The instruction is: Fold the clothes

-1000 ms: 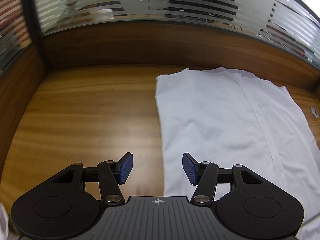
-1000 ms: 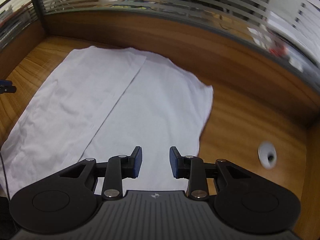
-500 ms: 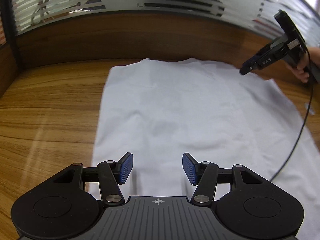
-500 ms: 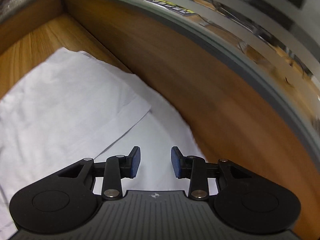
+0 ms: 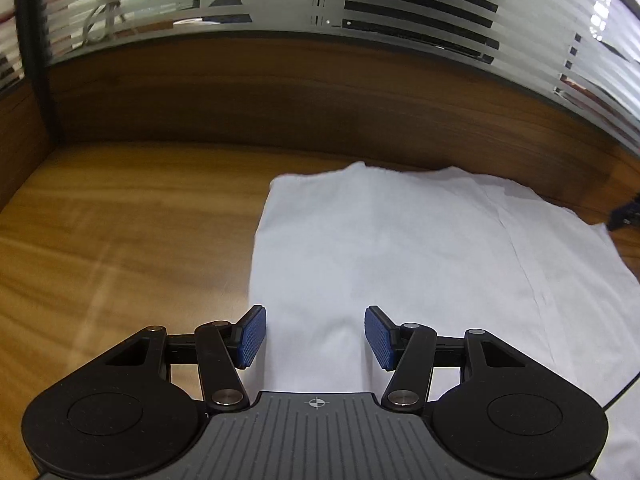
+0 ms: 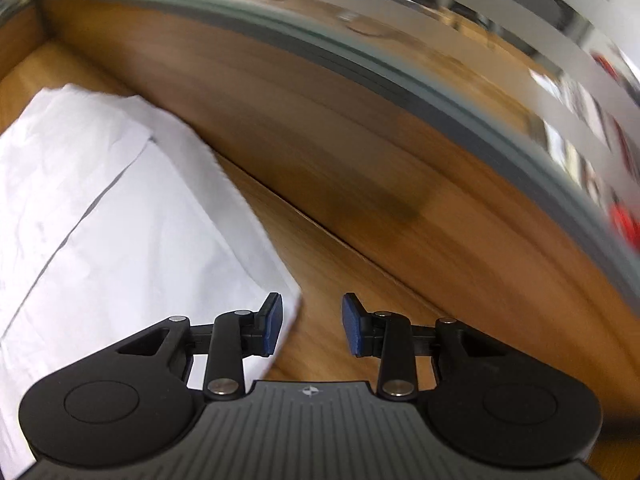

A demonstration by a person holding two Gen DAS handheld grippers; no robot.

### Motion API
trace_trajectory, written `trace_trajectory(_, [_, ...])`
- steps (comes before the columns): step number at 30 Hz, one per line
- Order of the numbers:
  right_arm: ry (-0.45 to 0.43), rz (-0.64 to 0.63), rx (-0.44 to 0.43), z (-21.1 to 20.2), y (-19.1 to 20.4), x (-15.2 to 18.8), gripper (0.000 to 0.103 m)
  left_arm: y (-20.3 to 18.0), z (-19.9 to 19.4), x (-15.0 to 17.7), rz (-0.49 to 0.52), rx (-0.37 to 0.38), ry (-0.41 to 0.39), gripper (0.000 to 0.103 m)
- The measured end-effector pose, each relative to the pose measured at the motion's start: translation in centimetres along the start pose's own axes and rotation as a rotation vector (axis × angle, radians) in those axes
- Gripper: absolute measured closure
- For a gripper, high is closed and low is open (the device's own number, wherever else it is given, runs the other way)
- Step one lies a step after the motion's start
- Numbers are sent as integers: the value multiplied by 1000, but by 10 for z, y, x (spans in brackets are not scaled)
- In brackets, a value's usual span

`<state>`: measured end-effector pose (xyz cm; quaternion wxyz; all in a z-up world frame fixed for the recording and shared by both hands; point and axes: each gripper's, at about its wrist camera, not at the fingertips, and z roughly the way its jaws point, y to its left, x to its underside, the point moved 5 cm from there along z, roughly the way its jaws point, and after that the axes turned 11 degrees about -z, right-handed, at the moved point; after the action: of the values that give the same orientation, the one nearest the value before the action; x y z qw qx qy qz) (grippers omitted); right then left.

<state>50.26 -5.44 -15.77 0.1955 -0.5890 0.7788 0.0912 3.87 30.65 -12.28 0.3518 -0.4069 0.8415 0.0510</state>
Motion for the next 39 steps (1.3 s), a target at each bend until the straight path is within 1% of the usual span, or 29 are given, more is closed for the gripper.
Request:
trace_trajectory(4, [-42,90,-35,3,0,2,65,3,15,-25,-23,-21,-26,45])
trace_trajectory(7, [-57,119,-36,12,3,0,65,7,25,-46,-52,-28,-45,45])
trace_trajectory(11, [-68,122,3,16,14,2,65,28,36,-72,-153,15,-18,45])
trace_trajectory(14, [-78,107,56,13,22,6,65,37,50,-81,-186,37,15,47])
trace_trajectory(16, [-83,102,91,13,27,9,65,39,60,-82,-210,52,47,62])
trace_trajectory(19, [-83,112,109,11,31,11,65,38,71,-79,-245,70,78,64])
trace_trajectory(20, [-80,117,108,9,32,13,65,36,73,-77,-240,78,83,65])
trace_trajectory(21, [-78,121,108,7,32,15,65,32,74,-75,-224,88,87,70])
trace_trajectory(22, [-74,123,112,5,33,16,65,29,76,-72,-209,97,91,85])
trace_trajectory(23, [-71,125,116,3,33,17,65,25,74,-70,-190,92,72,95])
trace_trajectory(24, [-69,130,120,1,34,16,65,22,70,-68,-169,79,38,100])
trace_trajectory(26, [-66,142,127,-2,34,16,65,13,53,-64,-100,59,-57,101])
trace_trajectory(28, [-62,152,134,-5,34,18,65,-6,30,-58,17,55,-164,101])
trace_trajectory(30, [-56,160,141,-7,35,20,65,-35,11,-45,178,84,-218,101])
trace_trajectory(31, [-53,164,145,-9,35,21,65,-50,4,-37,255,106,-228,101])
trace_trajectory(34, [-45,176,155,-13,35,25,65,-89,-9,-5,455,174,-224,101])
trace_trajectory(36, [-44,190,159,-13,36,26,65,-109,-4,17,539,193,-176,100])
trace_trajectory(39, [-43,209,156,-14,39,28,65,-122,15,45,635,184,-79,99])
